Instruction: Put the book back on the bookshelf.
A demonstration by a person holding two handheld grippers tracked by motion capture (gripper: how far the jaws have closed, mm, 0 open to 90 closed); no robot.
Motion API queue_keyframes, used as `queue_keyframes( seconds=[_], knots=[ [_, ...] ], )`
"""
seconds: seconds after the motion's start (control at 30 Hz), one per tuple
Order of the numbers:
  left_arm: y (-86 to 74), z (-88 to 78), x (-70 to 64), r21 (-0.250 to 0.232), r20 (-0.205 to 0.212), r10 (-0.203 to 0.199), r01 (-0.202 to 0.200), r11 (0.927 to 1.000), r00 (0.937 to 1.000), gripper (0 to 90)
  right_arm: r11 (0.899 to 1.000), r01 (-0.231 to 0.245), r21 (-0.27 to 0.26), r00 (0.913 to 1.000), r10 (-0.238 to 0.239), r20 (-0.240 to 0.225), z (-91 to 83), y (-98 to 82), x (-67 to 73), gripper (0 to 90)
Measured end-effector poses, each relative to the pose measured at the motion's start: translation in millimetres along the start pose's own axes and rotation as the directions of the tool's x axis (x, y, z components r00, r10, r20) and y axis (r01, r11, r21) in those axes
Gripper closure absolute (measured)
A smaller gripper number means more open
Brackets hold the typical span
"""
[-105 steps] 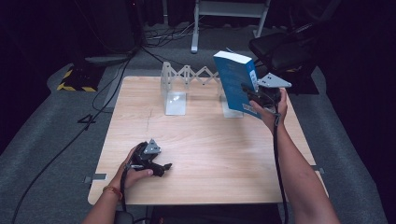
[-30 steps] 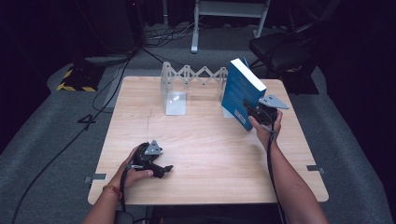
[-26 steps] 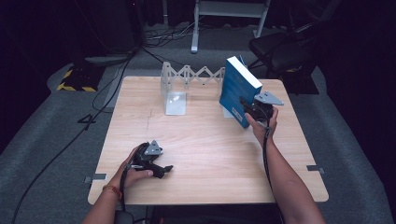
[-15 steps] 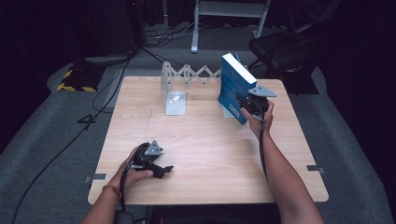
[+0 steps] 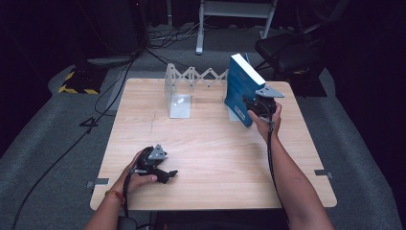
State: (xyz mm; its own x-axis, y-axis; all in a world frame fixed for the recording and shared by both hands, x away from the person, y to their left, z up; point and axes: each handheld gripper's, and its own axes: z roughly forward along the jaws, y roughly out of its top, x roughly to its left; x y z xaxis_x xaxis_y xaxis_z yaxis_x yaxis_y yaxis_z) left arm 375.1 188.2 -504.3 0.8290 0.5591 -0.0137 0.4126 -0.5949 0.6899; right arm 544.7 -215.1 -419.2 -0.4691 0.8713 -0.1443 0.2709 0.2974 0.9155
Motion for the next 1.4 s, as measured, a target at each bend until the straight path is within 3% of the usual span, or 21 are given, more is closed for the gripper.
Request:
queue_keyframes(
  seconds=[0.13, 0.27, 0.4, 0.53, 0.9, 1.07, 1.2, 1.4],
  knots=[
    [-0.1, -0.1, -0.1, 0.001, 0.0, -0.001, 0.001, 1.0, 1.0, 14.8, 0.999, 0.031, 0.021, 0.9995, -0.031, 0.01, -3.9, 0.9, 3.3, 57.0],
    [0.0, 0.0, -0.1, 0.0, -0.002, 0.0, 0.0, 1.0, 1.0, 14.8, 0.999, 0.034, 0.025, 0.9993, -0.033, -0.017, -10.8, -0.1, 0.1, 56.8],
    [0.0, 0.0, -0.2, 0.0, -0.002, -0.001, 0.001, 1.0, 1.0, 14.8, 0.999, 0.043, 0.028, 0.999, -0.043, -0.011, -18.2, -1.2, -0.2, 54.4],
    [0.0, 0.0, -0.3, 0.0, -0.002, -0.002, 0.002, 1.0, 1.0, 14.8, 1.0, 0.017, 0.025, 0.9991, -0.016, -0.038, -24.8, -2.4, -6.1, 52.3],
    [0.0, 0.1, -0.4, 0.0, -0.003, -0.002, 0.002, 1.0, 1.0, 14.8, 0.998, 0.042, 0.044, 0.9949, -0.038, -0.093, -50.6, -4.4, -16.0, 45.7],
    [0.0, 0.0, -0.6, 0.002, -0.004, -0.004, 0.004, 1.0, 1.0, 14.8, 0.995, 0.074, 0.069, 0.991, -0.066, -0.116, -64.2, -6.4, -19.8, 40.7],
    [0.0, 0.0, -0.6, 0.002, -0.004, -0.005, 0.005, 1.0, 1.0, 14.8, 0.992, 0.074, 0.099, 0.9899, -0.061, -0.128, -74.3, -10.0, -23.6, 37.2],
    [0.0, 0.0, -0.6, 0.002, -0.004, -0.005, 0.005, 1.0, 1.0, 14.7, 0.982, 0.123, 0.143, 0.9808, -0.098, -0.168, -88.4, -14.7, -23.5, 32.2]
  ],
)
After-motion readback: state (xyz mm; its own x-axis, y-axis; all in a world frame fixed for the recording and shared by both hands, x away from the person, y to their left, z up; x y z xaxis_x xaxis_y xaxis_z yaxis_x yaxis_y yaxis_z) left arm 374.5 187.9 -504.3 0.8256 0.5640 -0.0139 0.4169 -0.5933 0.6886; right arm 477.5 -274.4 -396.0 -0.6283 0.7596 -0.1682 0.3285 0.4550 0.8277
